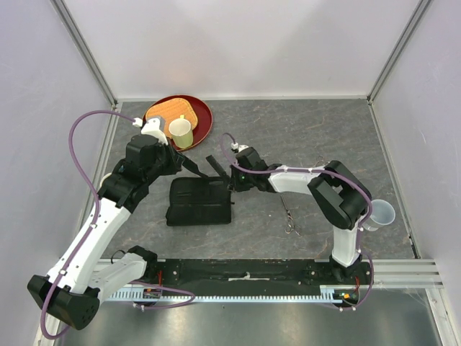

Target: Sort the hair-cutting tools

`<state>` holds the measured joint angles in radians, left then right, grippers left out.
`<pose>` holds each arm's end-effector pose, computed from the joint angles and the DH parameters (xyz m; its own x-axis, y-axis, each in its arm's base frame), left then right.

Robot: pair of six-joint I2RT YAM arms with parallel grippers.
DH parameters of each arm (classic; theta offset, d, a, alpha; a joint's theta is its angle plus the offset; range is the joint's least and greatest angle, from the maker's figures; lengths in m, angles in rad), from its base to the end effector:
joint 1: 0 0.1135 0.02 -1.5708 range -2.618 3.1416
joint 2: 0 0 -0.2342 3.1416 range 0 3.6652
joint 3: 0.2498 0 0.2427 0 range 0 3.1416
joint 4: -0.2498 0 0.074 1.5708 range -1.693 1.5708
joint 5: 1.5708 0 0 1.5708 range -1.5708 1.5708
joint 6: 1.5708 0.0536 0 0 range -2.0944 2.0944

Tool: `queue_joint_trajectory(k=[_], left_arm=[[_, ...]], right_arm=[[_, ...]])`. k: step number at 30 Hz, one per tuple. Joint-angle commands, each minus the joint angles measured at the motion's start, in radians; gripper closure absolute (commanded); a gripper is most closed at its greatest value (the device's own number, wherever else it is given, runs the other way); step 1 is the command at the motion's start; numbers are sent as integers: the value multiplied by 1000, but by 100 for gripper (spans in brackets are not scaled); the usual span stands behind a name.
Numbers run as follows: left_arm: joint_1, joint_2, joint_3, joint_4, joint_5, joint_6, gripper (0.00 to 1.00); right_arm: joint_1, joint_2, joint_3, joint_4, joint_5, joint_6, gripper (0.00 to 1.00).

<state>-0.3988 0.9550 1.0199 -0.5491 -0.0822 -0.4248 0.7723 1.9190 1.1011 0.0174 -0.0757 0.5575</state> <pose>0.2121 -0.0846 0.3205 -0.5227 -0.2254 -0.8221 0.1148 0.9370 -0.3299 0.2789 0.2773 0.1116 -0.8243 -0.0665 -0.5622 -0.3504 0.8399 0.4145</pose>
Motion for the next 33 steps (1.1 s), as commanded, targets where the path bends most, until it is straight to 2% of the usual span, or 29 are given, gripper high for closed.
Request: queue_joint_trajectory(k=[1,9,12,15,21,23,24,26,27,30,33], left_arm=[[3,-1,49,12,36,38,98],[5,13,54,12,68,38,98],[5,21,54,12,76,38,98],[3,24,54,9,78,38,98],[5,36,34,24,173,21,98],[5,42,26,37,220,18,98],[5,51,23,41,234,17,98],[5,57,23,52,274,17,98],[5,59,25,51,288,18,98],[3,54,35,52,334,52,98],[3,39,55,40,375,113,98]], right_arm=[[-103,0,-43,-128,30,-182,100],[-206,18,28,-178,214,-343,100],[-217,34,63,-183,165,-376,100],[-215,-1,46,-197,79,-331,100],[-202,-165,-159,-122,-30,-255,99],[-202,-184,-198,-94,-33,-245,91],[-200,-189,-198,-97,-23,-245,79],[-202,-190,-179,-128,-7,-234,64],[-202,-208,-173,-132,4,-228,52],[-202,-285,-156,-166,30,-205,38],[-202,-410,-133,-214,33,-215,29]])
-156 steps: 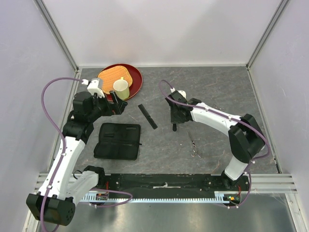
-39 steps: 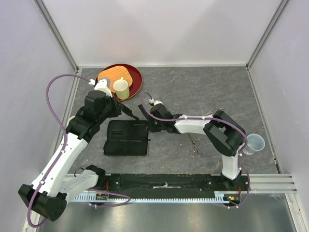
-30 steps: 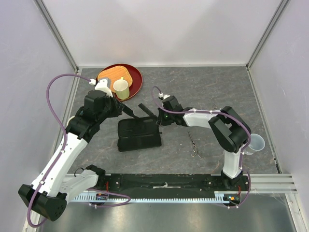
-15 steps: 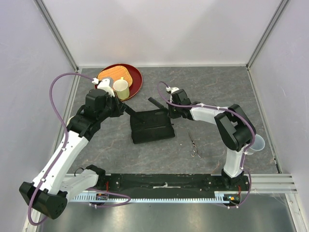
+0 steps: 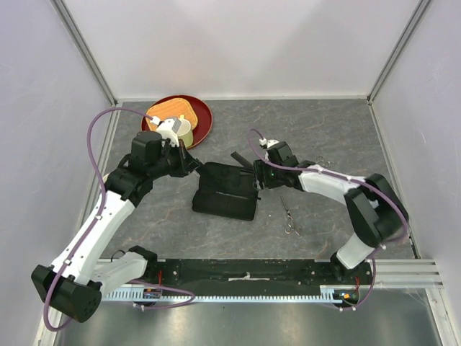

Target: Sort the hair-cutting tools

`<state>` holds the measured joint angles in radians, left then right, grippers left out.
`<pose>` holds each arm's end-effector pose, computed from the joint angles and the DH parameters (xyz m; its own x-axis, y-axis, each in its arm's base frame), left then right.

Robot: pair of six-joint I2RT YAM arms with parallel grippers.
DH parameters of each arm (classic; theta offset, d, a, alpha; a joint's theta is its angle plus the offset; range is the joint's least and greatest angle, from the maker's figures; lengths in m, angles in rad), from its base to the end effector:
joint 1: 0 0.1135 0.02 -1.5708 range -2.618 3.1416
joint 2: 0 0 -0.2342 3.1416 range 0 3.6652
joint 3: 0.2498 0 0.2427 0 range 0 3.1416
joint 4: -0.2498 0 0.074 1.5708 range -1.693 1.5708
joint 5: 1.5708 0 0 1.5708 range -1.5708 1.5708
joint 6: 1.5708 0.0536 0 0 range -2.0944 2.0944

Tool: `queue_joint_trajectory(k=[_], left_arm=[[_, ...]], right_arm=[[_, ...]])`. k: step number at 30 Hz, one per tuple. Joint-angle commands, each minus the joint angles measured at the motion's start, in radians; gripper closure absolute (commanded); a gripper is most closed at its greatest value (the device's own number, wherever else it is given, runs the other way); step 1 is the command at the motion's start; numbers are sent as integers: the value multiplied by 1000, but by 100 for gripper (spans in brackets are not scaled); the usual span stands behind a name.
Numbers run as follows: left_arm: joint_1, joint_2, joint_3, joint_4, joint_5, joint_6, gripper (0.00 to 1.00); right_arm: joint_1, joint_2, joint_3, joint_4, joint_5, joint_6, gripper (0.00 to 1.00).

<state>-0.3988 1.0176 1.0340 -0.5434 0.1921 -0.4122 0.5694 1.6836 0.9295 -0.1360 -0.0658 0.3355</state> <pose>0.2177 -0.1028 0.3129 -0.6383 -0.1578 -0.7535 0.3029 0.8483 -0.4342 0.2837 0.1858 0.1299 -0.8066 -0.1263 -0.5774 -0.3254 0.9104 0.2555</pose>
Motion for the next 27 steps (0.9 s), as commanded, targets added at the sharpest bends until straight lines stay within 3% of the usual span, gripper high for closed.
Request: queue_joint_trajectory(k=[1,7,11,13,14,16,21,23,27], left_arm=[[5,-37,44,33,115,116,98],[5,-71,47,45,159,99,98],[5,-85,41,46,171,38,98],[5,-93,32,37,140,17,98],[3,-97,21,33,124,-3,98],[3,-112,8,14,66,-26,98],[6,-162,-43,-15,-42,-91,98],[6,-169,-55,-36,-75,-111,98],[14,-174,-80,-67,-98,-135,98]], right_arm=[[3,-211,43,-74,8,-1,28],[1,-465,25,-86,-98,-6,16],[3,-550,-24,-22,-205,143,13],[18,-547,-70,41,-233,259,19],[32,-536,-83,56,-239,282,28],[101,-474,-86,32,-181,310,36],[222,-302,-93,36,-69,372,72],[227,-248,-106,53,-62,401,80],[233,-176,-132,52,-35,421,85]])
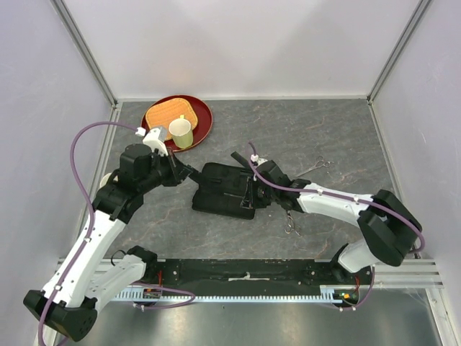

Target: Sort the hair-cutting tools

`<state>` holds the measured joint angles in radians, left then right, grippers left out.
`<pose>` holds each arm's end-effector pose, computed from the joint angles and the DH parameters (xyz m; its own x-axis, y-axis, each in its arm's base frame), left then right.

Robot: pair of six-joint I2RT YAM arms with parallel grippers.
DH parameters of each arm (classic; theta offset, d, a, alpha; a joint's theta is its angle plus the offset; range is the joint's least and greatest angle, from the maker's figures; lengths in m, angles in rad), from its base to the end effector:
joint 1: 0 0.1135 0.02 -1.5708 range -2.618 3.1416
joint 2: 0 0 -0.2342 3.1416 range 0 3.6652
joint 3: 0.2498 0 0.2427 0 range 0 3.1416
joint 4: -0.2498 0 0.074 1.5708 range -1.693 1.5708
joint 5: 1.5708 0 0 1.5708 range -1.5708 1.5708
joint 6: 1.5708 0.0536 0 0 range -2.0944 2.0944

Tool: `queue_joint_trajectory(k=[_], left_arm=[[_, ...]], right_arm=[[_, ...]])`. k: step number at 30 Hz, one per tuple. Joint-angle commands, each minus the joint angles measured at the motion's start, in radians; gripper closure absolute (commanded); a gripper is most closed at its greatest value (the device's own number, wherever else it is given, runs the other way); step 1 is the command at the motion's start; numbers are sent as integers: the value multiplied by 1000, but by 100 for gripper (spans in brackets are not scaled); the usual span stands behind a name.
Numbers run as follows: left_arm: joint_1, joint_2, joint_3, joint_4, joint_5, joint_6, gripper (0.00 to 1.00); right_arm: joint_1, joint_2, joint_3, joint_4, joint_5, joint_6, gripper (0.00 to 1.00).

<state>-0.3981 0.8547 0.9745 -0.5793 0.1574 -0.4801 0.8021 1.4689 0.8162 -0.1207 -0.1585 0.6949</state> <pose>0.1869 -0.0877 0.3216 -0.5993 -0.2428 -0.7628 0.2656 0.8386 -0.4756 0.2096 0.2289 0.1627 -0.8778 0.0019 -0.4790 -0.2945 0.7865 0.5429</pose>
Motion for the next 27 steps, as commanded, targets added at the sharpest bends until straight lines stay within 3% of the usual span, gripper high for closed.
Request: queue_joint_trajectory(k=[1,6,14,19,27], left_arm=[[18,-6,-31,-37,-62,-75,98],[113,7,-75,-37,14,-95,98],[319,0,-256,97,295,-123,98],[347,-26,-384,237,338,-150,98],[352,-20,-450,245,332,-160,98]], right_arm=[[2,50,-25,30,72,66,86],[0,131,-54,-23,146,81,88],[-1,246,-80,7,197,123,89],[0,248,-92,26,189,126,90],[0,252,-115,47,180,132,90]])
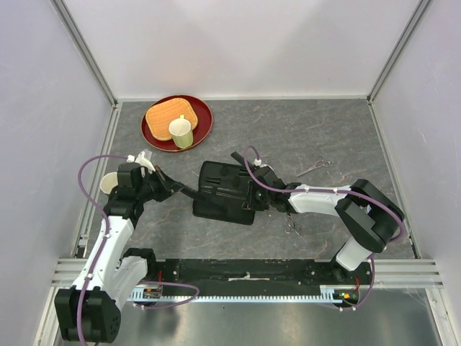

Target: Sort the hair-cutting tools

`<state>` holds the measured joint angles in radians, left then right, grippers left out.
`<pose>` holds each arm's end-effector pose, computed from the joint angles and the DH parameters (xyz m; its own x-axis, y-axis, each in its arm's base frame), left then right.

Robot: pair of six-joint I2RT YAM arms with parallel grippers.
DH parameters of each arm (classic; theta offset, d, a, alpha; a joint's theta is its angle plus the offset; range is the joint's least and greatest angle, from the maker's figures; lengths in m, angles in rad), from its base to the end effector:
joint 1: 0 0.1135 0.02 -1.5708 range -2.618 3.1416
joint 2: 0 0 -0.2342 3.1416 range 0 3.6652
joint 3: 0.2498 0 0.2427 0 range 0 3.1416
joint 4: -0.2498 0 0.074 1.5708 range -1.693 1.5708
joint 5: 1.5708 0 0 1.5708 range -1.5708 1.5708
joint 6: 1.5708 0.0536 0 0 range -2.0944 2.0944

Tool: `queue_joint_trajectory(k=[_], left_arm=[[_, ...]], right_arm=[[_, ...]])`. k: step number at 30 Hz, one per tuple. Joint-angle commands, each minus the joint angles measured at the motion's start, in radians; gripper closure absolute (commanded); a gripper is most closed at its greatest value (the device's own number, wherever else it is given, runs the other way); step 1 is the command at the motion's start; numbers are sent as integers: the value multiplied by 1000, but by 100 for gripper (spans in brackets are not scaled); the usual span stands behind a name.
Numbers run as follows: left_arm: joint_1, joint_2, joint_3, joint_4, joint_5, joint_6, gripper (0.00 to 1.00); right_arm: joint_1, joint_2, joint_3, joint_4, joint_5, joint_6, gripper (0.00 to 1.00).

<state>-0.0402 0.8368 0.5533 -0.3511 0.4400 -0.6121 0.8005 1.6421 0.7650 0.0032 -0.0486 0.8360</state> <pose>0.2032 -0.0310 0.2066 -0.7027 -0.4920 -0.5140 -0.0301 0.7423 -0.6694 0.2175 0.2279 0.1068 -0.9060 0.1305 -0.4027 -0.0990 0.8597 0.5012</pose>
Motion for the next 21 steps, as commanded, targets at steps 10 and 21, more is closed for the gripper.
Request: queue_joint_trajectory(k=[10,21], left_arm=[[-7,53,-64,-6,118,-46,98],[-7,44,-179,41,-9,-121,91]], right_arm=[[2,105,-66,-49,52,2,90],[2,140,-55,-34,52,6,91]])
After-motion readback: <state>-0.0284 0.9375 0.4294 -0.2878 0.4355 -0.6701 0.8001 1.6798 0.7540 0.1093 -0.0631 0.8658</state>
